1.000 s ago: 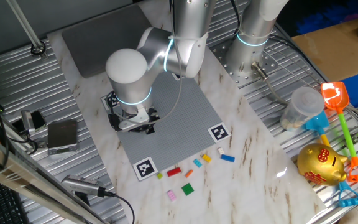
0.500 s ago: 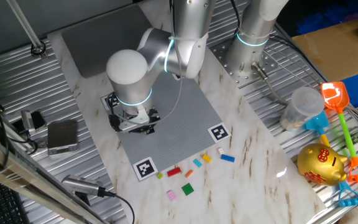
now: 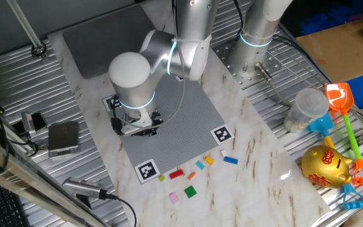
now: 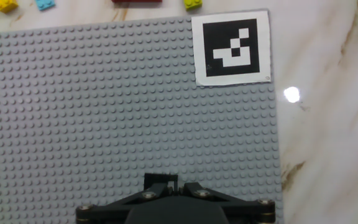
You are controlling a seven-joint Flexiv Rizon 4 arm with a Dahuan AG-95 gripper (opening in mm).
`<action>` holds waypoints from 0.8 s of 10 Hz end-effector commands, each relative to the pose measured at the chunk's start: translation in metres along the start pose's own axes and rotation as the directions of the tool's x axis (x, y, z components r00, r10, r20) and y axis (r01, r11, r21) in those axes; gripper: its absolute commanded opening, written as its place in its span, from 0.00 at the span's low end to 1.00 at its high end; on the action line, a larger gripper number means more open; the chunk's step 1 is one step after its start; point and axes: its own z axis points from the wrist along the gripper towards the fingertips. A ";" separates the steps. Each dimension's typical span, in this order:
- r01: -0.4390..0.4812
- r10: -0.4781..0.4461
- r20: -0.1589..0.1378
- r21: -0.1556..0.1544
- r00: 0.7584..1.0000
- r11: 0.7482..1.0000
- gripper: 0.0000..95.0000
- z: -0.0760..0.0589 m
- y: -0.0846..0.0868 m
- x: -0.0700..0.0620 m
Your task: Build with small Lego blocks
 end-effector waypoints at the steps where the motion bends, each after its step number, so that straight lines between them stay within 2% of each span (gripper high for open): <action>1: 0.001 -0.001 0.000 -0.005 1.000 1.000 0.00 0.000 0.001 -0.001; 5: -0.006 0.006 0.003 -0.007 1.000 1.000 0.00 -0.001 0.008 0.000; 8: -0.014 0.015 0.015 -0.007 1.000 1.000 0.00 0.004 0.012 0.000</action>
